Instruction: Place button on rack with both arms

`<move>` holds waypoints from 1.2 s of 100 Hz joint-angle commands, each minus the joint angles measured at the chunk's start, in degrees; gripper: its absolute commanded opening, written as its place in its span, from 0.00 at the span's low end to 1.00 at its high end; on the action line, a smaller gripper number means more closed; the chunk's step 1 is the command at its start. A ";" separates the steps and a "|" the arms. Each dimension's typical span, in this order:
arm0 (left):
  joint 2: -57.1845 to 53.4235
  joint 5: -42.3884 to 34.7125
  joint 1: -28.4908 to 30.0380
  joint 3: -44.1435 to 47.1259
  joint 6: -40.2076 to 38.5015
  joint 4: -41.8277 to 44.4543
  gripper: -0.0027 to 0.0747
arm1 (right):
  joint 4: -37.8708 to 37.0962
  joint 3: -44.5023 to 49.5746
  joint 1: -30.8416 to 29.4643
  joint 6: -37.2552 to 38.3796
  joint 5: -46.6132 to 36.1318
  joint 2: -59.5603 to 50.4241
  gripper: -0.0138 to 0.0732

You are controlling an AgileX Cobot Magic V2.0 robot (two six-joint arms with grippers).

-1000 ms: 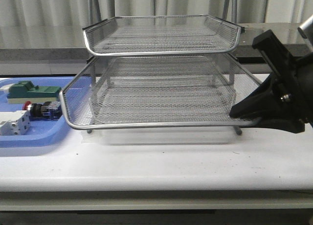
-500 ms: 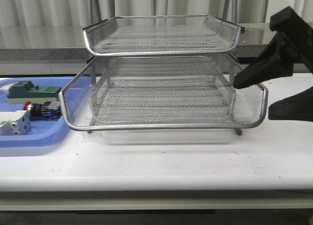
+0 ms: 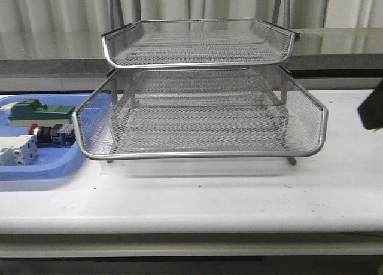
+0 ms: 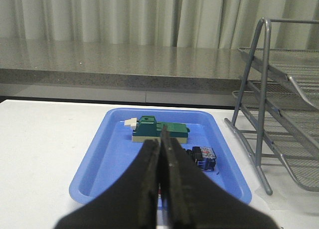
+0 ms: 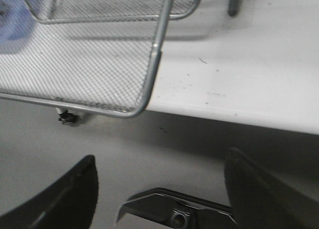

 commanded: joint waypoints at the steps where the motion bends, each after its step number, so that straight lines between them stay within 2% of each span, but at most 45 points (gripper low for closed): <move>1: -1.75 -4.31 0.01 2.44 0.00 -0.49 0.01 | -10.29 -3.92 -0.46 8.77 2.90 -3.24 0.78; 12: -1.75 -4.31 0.01 2.44 0.00 -0.49 0.01 | -20.55 -6.61 -0.46 15.82 8.01 -6.84 0.78; 21: -1.75 -4.31 0.01 2.44 0.00 -0.49 0.01 | -26.02 -8.31 -0.46 19.01 11.76 -10.24 0.78; 45: -1.75 -4.31 0.01 2.44 0.00 -0.49 0.01 | -30.42 -9.95 -0.46 20.46 17.33 -19.46 0.75; 59: -1.75 -4.31 0.01 2.44 0.00 -0.49 0.01 | -30.42 -9.95 -0.46 20.46 17.20 -23.38 0.57; 85: -1.75 -4.31 0.01 2.44 0.00 -0.49 0.01 | -30.42 -9.95 -0.46 20.46 16.43 -25.59 0.07; 120: -1.75 -4.31 0.01 2.44 0.00 -0.49 0.01 | -30.35 -9.95 -0.46 20.46 16.43 -25.59 0.08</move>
